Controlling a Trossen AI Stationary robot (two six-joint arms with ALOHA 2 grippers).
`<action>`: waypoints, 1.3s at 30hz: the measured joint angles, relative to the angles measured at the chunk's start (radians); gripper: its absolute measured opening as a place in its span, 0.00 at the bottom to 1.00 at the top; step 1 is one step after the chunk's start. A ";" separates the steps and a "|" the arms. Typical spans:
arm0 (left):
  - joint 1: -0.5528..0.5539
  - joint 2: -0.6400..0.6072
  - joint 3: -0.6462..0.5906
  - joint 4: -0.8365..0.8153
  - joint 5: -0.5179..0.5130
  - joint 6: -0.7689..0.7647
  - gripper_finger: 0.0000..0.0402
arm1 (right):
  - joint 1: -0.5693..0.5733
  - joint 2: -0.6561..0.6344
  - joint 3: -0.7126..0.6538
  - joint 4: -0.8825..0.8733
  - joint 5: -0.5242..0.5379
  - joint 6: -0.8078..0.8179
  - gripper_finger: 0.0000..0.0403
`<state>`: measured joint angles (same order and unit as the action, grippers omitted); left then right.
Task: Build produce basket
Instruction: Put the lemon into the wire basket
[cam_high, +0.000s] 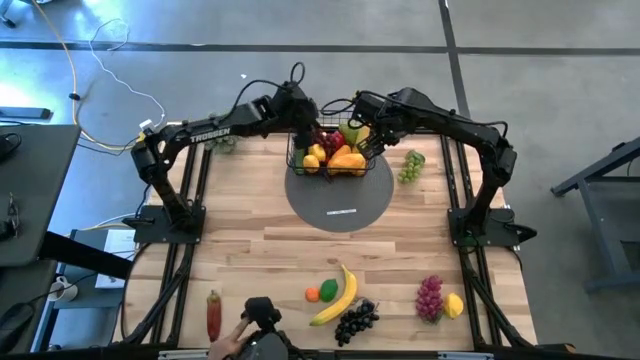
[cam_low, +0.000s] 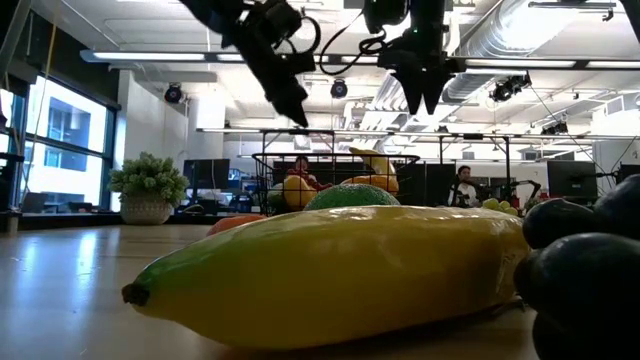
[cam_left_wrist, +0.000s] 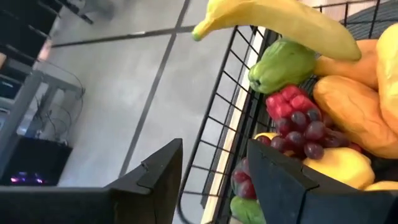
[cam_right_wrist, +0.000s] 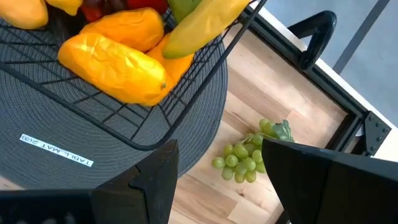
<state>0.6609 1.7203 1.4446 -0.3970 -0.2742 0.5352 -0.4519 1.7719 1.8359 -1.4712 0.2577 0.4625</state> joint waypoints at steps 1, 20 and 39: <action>0.000 0.000 0.025 -0.035 0.000 -0.008 0.42 | 0.000 -0.003 0.000 0.000 0.000 0.000 0.53; -0.003 -0.187 -0.001 -0.319 0.106 -0.294 0.42 | -0.021 -0.194 -0.192 -0.046 0.126 0.118 0.53; -0.007 -0.217 -0.043 -0.355 0.117 -0.278 0.42 | 0.203 -0.558 -0.602 -0.015 -0.273 0.725 0.53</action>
<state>0.6540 1.5032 1.4014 -0.7525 -0.1574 0.2573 -0.2488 1.2136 1.2340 -1.4863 -0.0152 1.1872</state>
